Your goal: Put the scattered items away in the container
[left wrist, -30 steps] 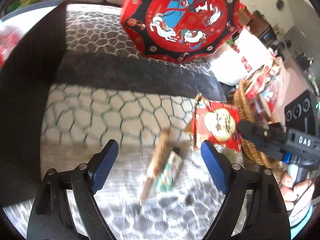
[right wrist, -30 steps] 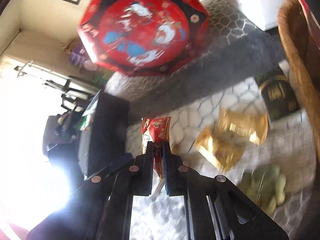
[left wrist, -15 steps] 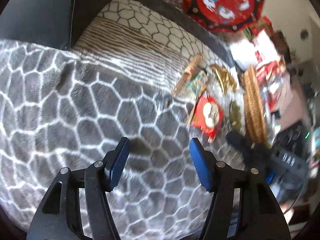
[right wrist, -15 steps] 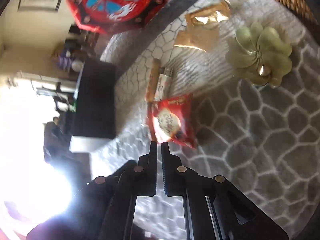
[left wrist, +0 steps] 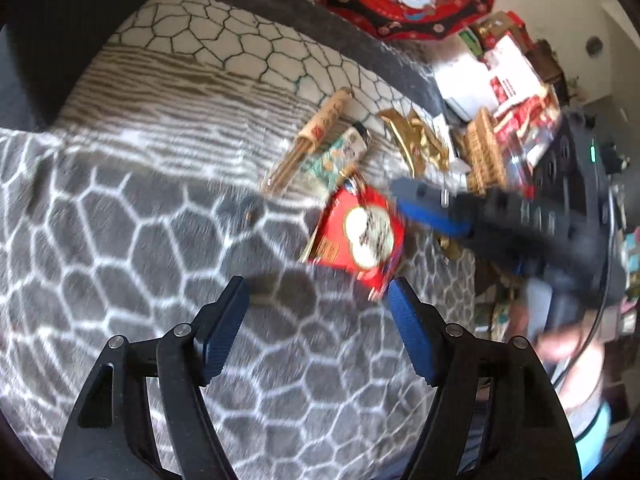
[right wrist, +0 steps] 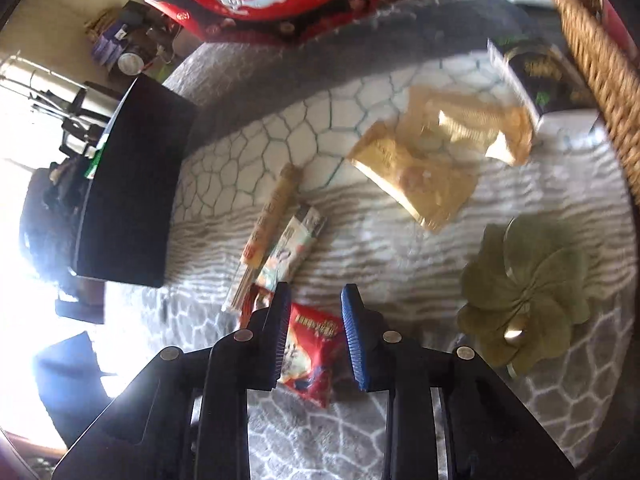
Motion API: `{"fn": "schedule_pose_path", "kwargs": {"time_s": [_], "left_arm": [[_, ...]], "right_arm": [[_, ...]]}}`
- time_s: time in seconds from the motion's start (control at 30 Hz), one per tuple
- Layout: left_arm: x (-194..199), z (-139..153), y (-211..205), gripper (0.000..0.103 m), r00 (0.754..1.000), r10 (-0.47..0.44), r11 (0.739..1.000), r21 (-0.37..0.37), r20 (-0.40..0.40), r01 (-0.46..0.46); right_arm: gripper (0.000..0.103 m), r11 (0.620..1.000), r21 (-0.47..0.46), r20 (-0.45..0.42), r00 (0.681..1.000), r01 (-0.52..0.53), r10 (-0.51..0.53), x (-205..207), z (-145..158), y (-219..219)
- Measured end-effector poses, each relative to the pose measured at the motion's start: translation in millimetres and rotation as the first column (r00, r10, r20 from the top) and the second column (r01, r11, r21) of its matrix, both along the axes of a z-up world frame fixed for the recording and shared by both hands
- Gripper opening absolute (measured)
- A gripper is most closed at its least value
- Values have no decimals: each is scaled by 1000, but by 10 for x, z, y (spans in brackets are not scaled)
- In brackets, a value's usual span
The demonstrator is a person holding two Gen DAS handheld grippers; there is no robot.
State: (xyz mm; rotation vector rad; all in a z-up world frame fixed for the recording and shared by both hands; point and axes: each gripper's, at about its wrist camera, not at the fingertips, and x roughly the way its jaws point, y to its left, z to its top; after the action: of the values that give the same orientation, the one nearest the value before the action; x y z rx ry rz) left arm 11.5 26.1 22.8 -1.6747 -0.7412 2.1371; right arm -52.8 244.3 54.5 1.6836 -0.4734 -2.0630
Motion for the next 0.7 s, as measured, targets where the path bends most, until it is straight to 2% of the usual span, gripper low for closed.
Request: {"fn": "schedule_pose_path", "kwargs": {"time_s": [0.17,0.3,0.4,0.47,0.53,0.57,0.7], "left_arm": [[-299,-33,-33,69,1000,23,998,51,15,-23],[-595,35,112,70,998,-64,998,30,15,64],[-680,130,253,70,987,-160,987,-31,1,160],[-612,284,252,71,980,-197,977,-95,-35,193],[-465,427,151,76,977,-201,972,-135,-68,191],[-353,459,59,80,980,-190,974,-134,-65,181],[-2,345,-200,79,990,-143,987,-71,8,144]], "right_arm": [[27,997,-74,68,998,11,-6,313,-148,64],[27,992,-121,94,994,-44,55,734,-183,-86],[28,990,-97,110,988,-98,109,954,-187,-210],[30,991,-31,69,989,-129,130,1031,-107,-198],[33,993,13,32,993,-113,113,1036,16,-43],[34,995,30,10,995,-98,98,1015,82,53],[39,997,58,-101,993,-50,56,749,336,389]]}}
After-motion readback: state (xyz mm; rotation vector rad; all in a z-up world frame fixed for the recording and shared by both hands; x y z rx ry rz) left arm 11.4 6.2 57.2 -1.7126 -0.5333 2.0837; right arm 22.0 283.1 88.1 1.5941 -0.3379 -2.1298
